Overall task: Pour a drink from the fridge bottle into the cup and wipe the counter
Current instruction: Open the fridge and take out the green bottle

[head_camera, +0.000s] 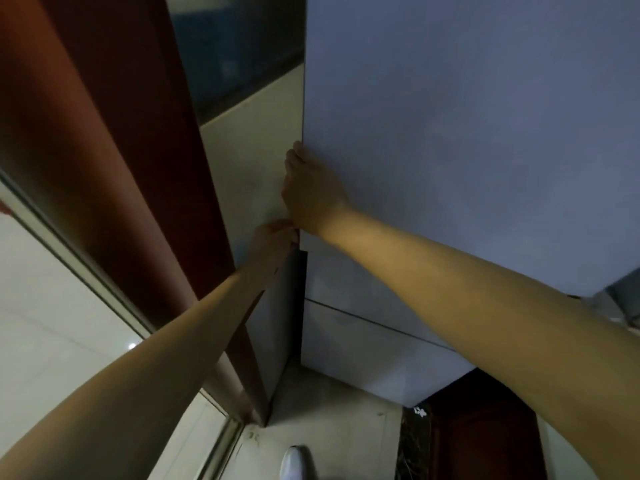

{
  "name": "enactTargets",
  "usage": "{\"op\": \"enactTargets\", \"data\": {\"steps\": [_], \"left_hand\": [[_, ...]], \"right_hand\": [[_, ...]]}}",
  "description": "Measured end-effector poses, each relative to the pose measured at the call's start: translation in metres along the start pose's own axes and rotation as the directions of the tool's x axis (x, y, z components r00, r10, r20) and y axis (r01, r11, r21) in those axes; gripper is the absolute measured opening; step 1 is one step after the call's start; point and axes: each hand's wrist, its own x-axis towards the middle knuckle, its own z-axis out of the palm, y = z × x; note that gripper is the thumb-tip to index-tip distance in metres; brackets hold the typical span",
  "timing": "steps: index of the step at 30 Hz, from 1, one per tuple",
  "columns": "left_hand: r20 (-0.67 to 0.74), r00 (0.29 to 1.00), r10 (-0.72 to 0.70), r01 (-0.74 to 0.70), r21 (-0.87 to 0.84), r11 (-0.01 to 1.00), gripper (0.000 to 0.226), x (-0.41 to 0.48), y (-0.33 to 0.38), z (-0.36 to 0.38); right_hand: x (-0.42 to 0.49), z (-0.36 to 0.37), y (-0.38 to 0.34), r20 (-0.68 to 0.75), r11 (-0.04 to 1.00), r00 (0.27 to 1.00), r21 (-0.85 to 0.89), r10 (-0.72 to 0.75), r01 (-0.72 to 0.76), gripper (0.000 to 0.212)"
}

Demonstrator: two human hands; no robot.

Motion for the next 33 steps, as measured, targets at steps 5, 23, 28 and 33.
{"op": "enactTargets", "data": {"steps": [5,23,28,33], "left_hand": [[-0.025,1.000,-0.017,0.017,0.008,1.000,0.021,-0.064,-0.016,-0.011],[0.441,0.895,-0.063,-0.301,0.703,0.644,0.020,-0.254,-0.021,-0.012],[0.503,0.864,0.035,-0.389,0.621,0.680,0.023,-0.262,-0.018,-0.001],[0.632,0.775,0.002,-0.466,0.570,0.677,0.026,-0.268,-0.031,0.013]], "right_hand": [[-0.064,-0.038,-0.023,-0.069,0.999,0.997,0.036,-0.023,0.025,0.030],[-0.322,-0.179,-0.053,0.055,0.956,0.998,0.291,-0.039,0.021,0.037],[-0.342,-0.178,-0.056,0.177,0.909,0.984,0.410,0.003,-0.076,0.026],[-0.359,-0.160,-0.073,0.264,0.871,0.940,0.383,0.216,-0.308,0.028]]}}
